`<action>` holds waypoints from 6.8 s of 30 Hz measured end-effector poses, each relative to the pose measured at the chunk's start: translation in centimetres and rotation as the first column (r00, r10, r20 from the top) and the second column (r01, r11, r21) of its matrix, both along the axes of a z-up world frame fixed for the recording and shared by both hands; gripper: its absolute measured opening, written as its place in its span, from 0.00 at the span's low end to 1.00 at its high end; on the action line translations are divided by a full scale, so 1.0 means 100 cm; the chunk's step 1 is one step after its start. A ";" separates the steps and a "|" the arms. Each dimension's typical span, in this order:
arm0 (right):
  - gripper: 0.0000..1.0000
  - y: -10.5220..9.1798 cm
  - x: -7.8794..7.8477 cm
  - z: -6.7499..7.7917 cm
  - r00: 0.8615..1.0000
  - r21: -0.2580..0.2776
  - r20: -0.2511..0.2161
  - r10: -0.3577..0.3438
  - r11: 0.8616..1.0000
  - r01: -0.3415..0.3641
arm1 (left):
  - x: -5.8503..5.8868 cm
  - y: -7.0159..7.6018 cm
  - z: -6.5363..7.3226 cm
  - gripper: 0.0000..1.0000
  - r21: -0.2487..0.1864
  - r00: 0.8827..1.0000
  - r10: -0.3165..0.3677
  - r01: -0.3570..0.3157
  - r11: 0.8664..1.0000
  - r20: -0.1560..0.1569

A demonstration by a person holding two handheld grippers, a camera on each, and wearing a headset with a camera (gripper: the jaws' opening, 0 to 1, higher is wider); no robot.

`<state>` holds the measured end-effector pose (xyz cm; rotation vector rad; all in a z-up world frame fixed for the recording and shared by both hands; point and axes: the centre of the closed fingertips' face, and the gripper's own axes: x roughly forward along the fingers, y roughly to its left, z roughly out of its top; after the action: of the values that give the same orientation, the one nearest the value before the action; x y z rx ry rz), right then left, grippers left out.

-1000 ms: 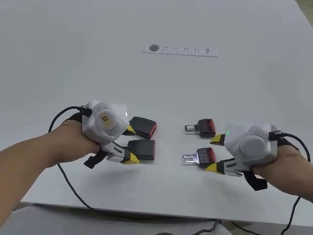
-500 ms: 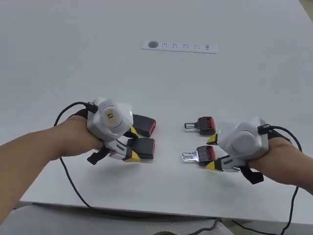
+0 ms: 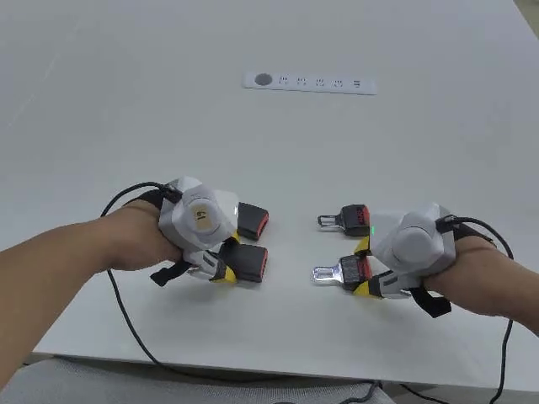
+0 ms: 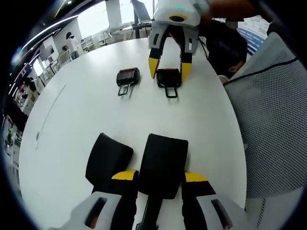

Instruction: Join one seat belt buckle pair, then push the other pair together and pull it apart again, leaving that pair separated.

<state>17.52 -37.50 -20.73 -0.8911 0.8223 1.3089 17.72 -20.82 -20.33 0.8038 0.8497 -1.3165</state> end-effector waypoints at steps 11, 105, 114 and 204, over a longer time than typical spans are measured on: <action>0.34 -0.001 0.002 -0.003 0.999 0.001 -0.031 -0.042 0.999 0.042 | -0.001 -0.001 0.000 0.35 0.002 0.999 -0.033 0.033 0.999 0.012; 0.34 0.072 0.000 -0.001 0.990 0.093 -0.062 -0.129 0.987 0.135 | 0.000 0.003 -0.005 0.33 0.025 1.000 0.007 -0.007 1.000 -0.014; 0.34 0.077 0.005 -0.002 0.992 0.095 -0.042 -0.117 0.988 0.121 | 0.000 0.003 -0.005 0.34 0.025 1.000 0.013 -0.012 1.000 -0.017; 0.31 0.114 0.002 -0.001 1.000 0.151 -0.015 -0.013 0.988 0.015 | -0.002 0.004 0.003 0.32 -0.090 1.000 0.004 -0.003 0.996 0.004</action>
<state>17.74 -26.11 -20.82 -0.7560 0.7282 1.3480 17.50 -20.45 -20.02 0.7334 0.7824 -1.3401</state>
